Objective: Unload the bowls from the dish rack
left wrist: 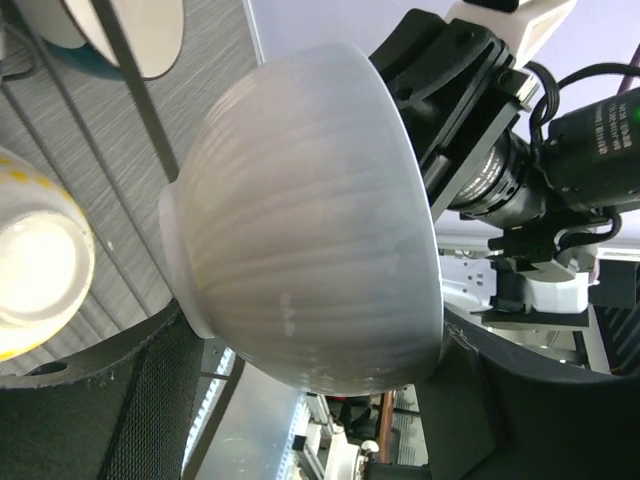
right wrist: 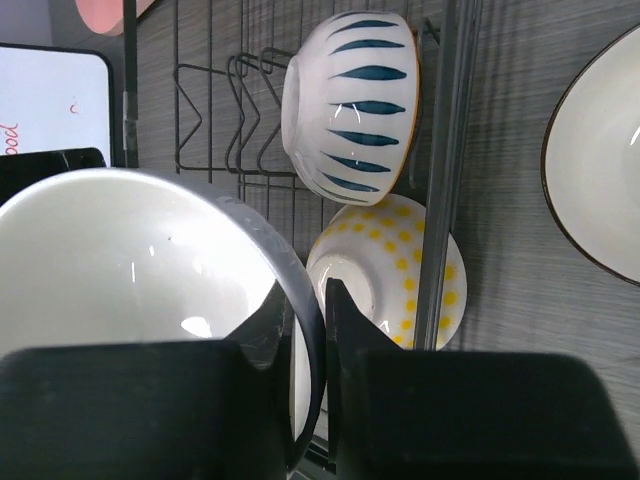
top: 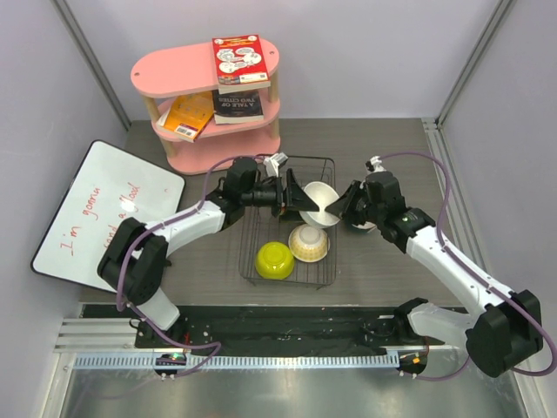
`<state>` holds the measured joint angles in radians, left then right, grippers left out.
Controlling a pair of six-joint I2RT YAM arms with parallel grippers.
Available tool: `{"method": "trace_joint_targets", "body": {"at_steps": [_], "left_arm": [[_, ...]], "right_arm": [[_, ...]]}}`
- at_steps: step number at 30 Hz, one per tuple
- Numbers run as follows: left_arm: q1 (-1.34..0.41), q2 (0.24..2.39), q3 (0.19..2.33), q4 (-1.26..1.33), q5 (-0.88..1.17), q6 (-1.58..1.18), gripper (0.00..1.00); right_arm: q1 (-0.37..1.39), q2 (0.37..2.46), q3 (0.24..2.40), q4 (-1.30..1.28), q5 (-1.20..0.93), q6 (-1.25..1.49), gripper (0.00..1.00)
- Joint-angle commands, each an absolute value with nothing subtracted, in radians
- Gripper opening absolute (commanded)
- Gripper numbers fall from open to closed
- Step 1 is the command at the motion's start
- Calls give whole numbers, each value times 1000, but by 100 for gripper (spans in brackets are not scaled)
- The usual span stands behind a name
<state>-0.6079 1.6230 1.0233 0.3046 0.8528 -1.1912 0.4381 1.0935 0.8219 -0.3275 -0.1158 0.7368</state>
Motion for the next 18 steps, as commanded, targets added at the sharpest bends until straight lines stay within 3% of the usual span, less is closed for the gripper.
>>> {"method": "trace_joint_targets", "body": {"at_steps": [1, 3, 7, 12, 18], "left_arm": [[-601, 1585, 1017, 399, 896, -1207, 0], [-600, 1582, 1017, 355, 903, -1184, 12], [-598, 1543, 1023, 241, 852, -1088, 61], [-581, 1511, 1069, 8, 818, -959, 70], [-491, 1439, 1057, -152, 778, -871, 81]], "right_arm": [[460, 1114, 845, -328, -101, 707, 3], [462, 1108, 850, -344, -83, 707, 1], [462, 1085, 874, -386, -31, 690, 1], [462, 1072, 943, -452, -5, 646, 1], [457, 1072, 1054, -586, 170, 565, 1]]}}
